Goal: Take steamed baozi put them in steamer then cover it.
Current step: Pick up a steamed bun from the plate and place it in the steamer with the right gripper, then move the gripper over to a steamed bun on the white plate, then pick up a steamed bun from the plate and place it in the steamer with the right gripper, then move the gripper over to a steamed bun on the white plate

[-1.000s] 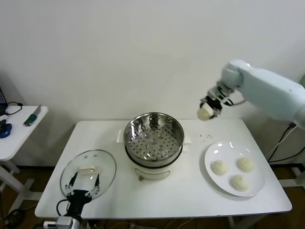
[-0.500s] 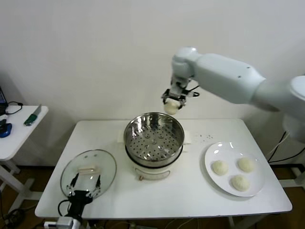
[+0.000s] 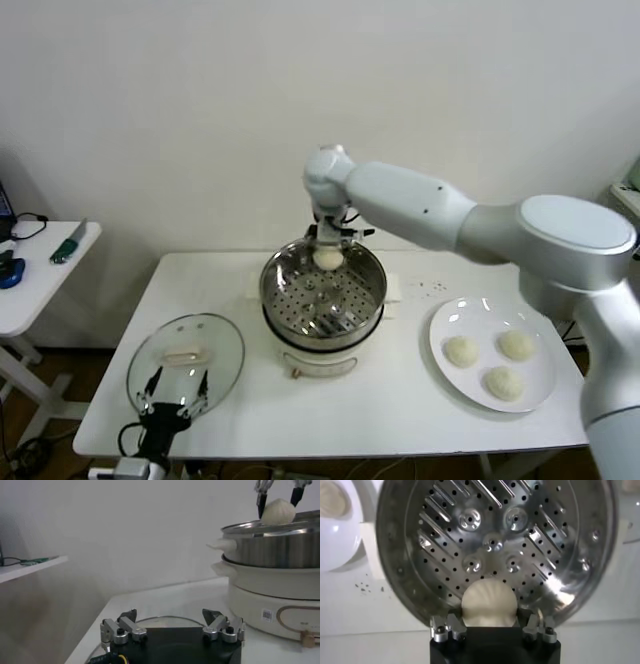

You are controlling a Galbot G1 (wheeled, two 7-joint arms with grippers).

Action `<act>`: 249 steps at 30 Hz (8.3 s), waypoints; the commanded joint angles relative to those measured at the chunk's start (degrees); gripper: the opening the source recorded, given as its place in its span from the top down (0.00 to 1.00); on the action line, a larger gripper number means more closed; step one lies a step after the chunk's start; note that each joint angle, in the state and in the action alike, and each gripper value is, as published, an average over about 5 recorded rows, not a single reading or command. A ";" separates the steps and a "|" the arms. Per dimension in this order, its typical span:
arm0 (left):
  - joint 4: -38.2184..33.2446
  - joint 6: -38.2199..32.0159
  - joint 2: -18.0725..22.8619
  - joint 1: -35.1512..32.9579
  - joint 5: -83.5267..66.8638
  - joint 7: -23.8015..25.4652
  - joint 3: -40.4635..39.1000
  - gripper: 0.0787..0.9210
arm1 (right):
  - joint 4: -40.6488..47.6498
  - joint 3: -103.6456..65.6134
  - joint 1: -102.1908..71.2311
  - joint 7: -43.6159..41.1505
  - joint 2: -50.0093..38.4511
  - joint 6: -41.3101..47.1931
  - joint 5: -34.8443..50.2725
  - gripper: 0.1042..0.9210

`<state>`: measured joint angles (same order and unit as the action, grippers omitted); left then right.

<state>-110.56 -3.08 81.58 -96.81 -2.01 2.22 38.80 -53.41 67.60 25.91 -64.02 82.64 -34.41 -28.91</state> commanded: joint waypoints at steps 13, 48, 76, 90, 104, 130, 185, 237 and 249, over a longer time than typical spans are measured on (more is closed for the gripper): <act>0.10 -0.31 0.44 -0.57 -0.19 -0.15 0.11 0.12 | 2.22 -3.04 -5.48 0.29 2.25 -1.33 -9.06 0.14; -2.34 0.48 0.01 -1.82 -1.53 -0.50 -0.67 0.12 | -22.69 21.47 13.78 2.39 -44.62 52.90 56.37 0.12; -0.48 1.09 1.25 -2.37 -2.31 -1.92 0.34 0.12 | -10.83 0.25 -17.90 3.55 -41.77 49.93 38.74 0.12; 0.63 0.76 1.21 -2.10 -2.24 -1.85 0.34 0.12 | -7.99 -1.18 -18.67 3.51 -39.36 48.43 37.98 0.12; 0.55 0.56 1.23 -2.43 -2.14 -1.86 0.16 0.12 | -8.86 -0.55 -16.64 3.81 -40.34 48.35 39.66 0.26; -3.80 -0.39 1.35 -5.38 1.39 2.76 -3.28 0.12 | -11.26 28.04 28.98 5.99 -18.81 51.12 80.70 0.27; -5.09 -0.24 0.43 -6.52 0.91 2.11 -2.25 0.12 | -5.24 23.85 16.07 5.30 -4.85 52.38 73.78 0.12; -5.21 1.36 2.17 -8.20 4.20 0.57 -1.00 0.12 | -23.00 13.26 -9.23 3.21 -54.03 47.90 36.56 0.12; -4.49 0.95 2.66 -8.48 4.53 0.45 -0.94 0.12 | -19.24 8.56 -14.94 3.29 -51.31 47.33 34.52 0.12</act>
<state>-115.13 -2.10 84.20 -105.22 2.24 2.71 37.84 -74.78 80.01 16.29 -60.73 31.00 13.15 7.74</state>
